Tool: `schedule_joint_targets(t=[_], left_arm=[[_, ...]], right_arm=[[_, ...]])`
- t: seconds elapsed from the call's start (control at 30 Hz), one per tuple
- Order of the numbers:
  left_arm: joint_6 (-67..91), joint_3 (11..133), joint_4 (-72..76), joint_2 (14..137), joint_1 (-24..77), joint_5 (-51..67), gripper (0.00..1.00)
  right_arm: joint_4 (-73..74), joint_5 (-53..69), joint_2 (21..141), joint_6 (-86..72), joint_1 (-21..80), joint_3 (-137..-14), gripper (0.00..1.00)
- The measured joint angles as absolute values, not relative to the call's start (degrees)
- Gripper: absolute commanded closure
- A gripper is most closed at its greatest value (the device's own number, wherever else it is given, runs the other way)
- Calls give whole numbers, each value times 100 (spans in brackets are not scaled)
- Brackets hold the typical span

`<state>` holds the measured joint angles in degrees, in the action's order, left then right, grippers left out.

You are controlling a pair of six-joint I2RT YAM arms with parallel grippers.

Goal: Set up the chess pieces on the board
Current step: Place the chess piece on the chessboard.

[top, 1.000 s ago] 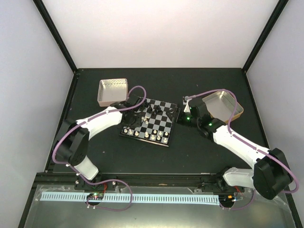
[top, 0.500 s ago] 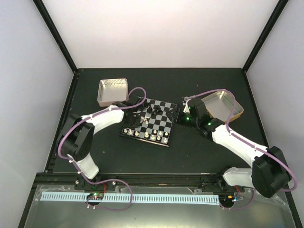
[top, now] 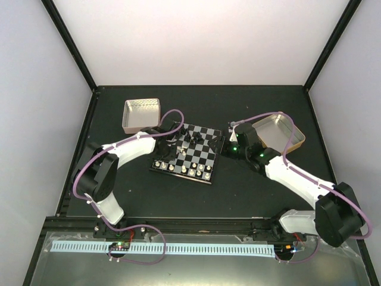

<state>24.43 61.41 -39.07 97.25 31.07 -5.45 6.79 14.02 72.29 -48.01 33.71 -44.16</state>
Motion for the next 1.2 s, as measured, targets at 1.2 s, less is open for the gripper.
schedule_joint_targets(t=[1.2], left_arm=[[2403,6289,-4134,9710,3107,-497,81]], right_arm=[[685,1492,7347,-4788,3371,-4418,44]])
